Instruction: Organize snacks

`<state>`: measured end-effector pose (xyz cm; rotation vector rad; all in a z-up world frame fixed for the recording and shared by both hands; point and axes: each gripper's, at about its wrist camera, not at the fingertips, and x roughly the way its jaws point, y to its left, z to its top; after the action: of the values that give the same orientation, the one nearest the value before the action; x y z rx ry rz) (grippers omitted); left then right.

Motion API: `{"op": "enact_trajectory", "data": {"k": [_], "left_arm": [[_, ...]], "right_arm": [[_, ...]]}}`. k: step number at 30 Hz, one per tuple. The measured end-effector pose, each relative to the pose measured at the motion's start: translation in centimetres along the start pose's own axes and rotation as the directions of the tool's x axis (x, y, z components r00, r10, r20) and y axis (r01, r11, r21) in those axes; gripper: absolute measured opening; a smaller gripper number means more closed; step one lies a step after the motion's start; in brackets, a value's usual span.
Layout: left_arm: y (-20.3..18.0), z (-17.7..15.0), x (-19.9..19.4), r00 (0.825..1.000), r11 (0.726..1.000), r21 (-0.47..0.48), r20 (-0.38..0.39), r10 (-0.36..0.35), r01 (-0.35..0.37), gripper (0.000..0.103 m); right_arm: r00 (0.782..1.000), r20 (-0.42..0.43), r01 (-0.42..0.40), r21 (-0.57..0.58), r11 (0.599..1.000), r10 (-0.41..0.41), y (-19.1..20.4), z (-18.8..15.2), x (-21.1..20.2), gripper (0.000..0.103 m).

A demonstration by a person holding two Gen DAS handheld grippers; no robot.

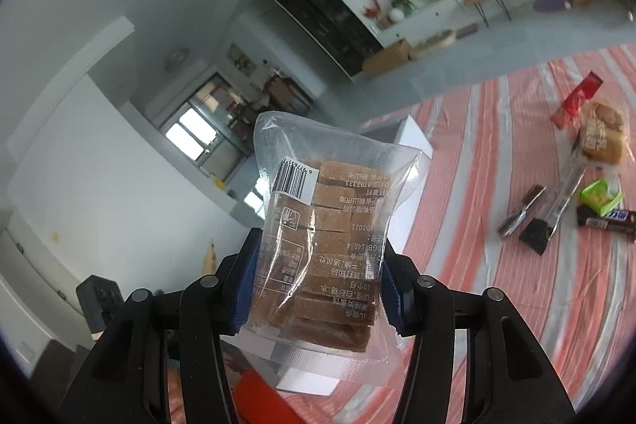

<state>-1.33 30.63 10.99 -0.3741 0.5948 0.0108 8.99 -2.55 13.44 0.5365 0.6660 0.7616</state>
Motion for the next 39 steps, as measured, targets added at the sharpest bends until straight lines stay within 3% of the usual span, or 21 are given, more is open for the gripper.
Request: {"op": "enact_trajectory", "data": {"k": [4, 8, 13, 15, 16, 17, 20, 23, 26, 27, 29, 30, 33, 36, 39], "left_arm": [[0.5, -0.4, 0.5, 1.000, 1.000, -0.007, -0.004, -0.016, 0.016, 0.029], [1.3, 0.1, 0.9, 1.000, 1.000, -0.013, -0.014, -0.001, 0.001, 0.029], [4.5, 0.5, 2.5, 0.993, 0.994, -0.023, -0.047, 0.109, -0.110, 0.029], [5.3, 0.2, 3.5, 0.984, 0.988, -0.004, -0.080, 0.157, -0.158, 0.029], [5.9, 0.0, 4.2, 0.976, 0.981, 0.007, -0.101, 0.195, -0.196, 0.032], [6.4, -0.3, 4.7, 0.967, 0.974, 0.016, -0.118, 0.224, -0.224, 0.046], [7.0, -0.9, 5.5, 0.946, 0.956, 0.041, -0.138, 0.293, -0.290, 0.073], [5.6, -1.6, 5.2, 0.949, 0.952, 0.087, -0.092, 0.301, -0.294, 0.082], [3.1, -1.9, 5.6, 0.954, 0.950, 0.140, -0.069, 0.292, -0.280, 0.082], [1.8, -2.1, 5.8, 0.960, 0.953, 0.156, -0.068, 0.272, -0.259, 0.082], [-1.0, -2.4, 6.2, 0.977, 0.966, 0.181, -0.074, 0.202, -0.186, 0.084], [-2.4, -2.4, 6.2, 0.982, 0.969, 0.194, -0.079, 0.170, -0.152, 0.086], [-7.5, -3.8, 7.2, 0.992, 0.967, 0.251, -0.098, 0.073, -0.047, 0.100], [-13.1, -5.9, 9.6, 0.986, 0.948, 0.314, -0.166, 0.002, 0.051, 0.103], [-17.7, -8.4, 13.5, 0.967, 0.921, 0.373, -0.256, -0.015, 0.113, 0.103]], "right_arm": [[0.999, -0.041, 0.030, -0.030, 0.999, -0.031, 0.6, -0.3, 0.5, 0.055], [0.996, -0.090, 0.009, -0.081, 0.997, -0.017, 2.8, 0.1, 3.0, 0.055], [0.984, -0.177, -0.028, -0.166, 0.986, -0.002, 6.8, 0.3, 9.5, 0.056], [0.972, -0.236, -0.021, -0.174, 0.984, -0.021, 7.9, 0.0, 13.0, 0.061], [0.964, -0.264, -0.007, -0.180, 0.984, -0.041, 8.1, -0.1, 14.3, 0.073], [0.955, -0.286, 0.019, -0.190, 0.982, -0.074, 8.2, -0.3, 15.6, 0.088], [0.959, -0.267, 0.043, -0.192, 0.981, -0.094, 7.9, -0.2, 15.4, 0.088], [0.964, -0.248, 0.051, -0.187, 0.981, -0.098, 5.4, -0.5, 13.3, 0.087], [0.945, -0.221, 0.186, -0.244, 0.952, -0.241, 0.6, -1.9, 10.9, 0.087], [0.928, -0.203, 0.252, -0.278, 0.927, -0.313, -1.2, -2.7, 9.9, 0.087], [0.870, -0.162, 0.391, -0.346, 0.853, -0.465, -5.6, -4.1, 7.5, 0.087], [0.824, -0.144, 0.470, -0.366, 0.803, -0.548, -8.5, -4.9, 5.6, 0.087], [0.730, -0.112, 0.606, -0.350, 0.714, -0.674, -14.7, -6.1, 0.6, 0.087], [0.608, -0.056, 0.746, -0.302, 0.594, -0.792, -20.2, -6.8, -4.9, 0.087], [0.535, -0.028, 0.822, -0.215, 0.528, -0.845, -23.1, -6.3, -8.8, 0.087]]}}
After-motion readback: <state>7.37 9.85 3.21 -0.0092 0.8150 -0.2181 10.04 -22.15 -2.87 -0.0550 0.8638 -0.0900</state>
